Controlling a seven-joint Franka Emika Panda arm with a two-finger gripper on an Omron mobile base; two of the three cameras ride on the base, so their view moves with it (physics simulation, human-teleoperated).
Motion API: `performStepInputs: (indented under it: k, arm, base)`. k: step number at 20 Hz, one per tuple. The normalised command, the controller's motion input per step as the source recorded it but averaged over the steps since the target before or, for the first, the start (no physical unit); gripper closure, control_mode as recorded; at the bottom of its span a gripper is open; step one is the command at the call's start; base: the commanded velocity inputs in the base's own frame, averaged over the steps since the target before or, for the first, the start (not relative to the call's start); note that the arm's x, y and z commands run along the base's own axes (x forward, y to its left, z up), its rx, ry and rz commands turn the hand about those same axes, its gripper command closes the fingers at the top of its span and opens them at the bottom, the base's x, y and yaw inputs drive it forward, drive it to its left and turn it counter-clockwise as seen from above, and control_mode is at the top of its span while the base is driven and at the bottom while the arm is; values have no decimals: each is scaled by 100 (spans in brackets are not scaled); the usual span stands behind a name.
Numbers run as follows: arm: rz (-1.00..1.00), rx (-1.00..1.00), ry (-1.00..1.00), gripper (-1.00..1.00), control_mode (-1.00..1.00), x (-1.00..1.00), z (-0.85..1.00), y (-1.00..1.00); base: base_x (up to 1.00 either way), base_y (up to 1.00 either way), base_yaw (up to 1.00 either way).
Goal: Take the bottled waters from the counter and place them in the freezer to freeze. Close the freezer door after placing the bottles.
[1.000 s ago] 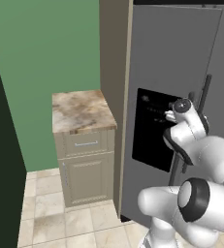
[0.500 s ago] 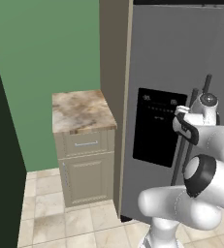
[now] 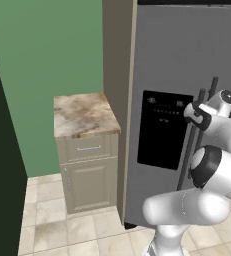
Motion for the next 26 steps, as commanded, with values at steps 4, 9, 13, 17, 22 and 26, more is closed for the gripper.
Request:
performStepInputs:
  k: [4,9,13,17,22,26]
  arm:
    - [6,0,0,-100,-100,12,3,0]
    - [0,0,0,-100,-100,19,0,1]
    - [0,-2,0,-100,-100,24,0,1]
    - [0,-2,0,-100,-100,24,0,4]
    - [0,-2,0,-100,-100,37,0,0]
    - [0,0,0,-100,-100,50,0,0]
  base:
    - [0,0,0]
    - [0,0,0]
    - [0,0,0]
    - [0,0,0]
    - [0,0,0]
    - [0,0,0]
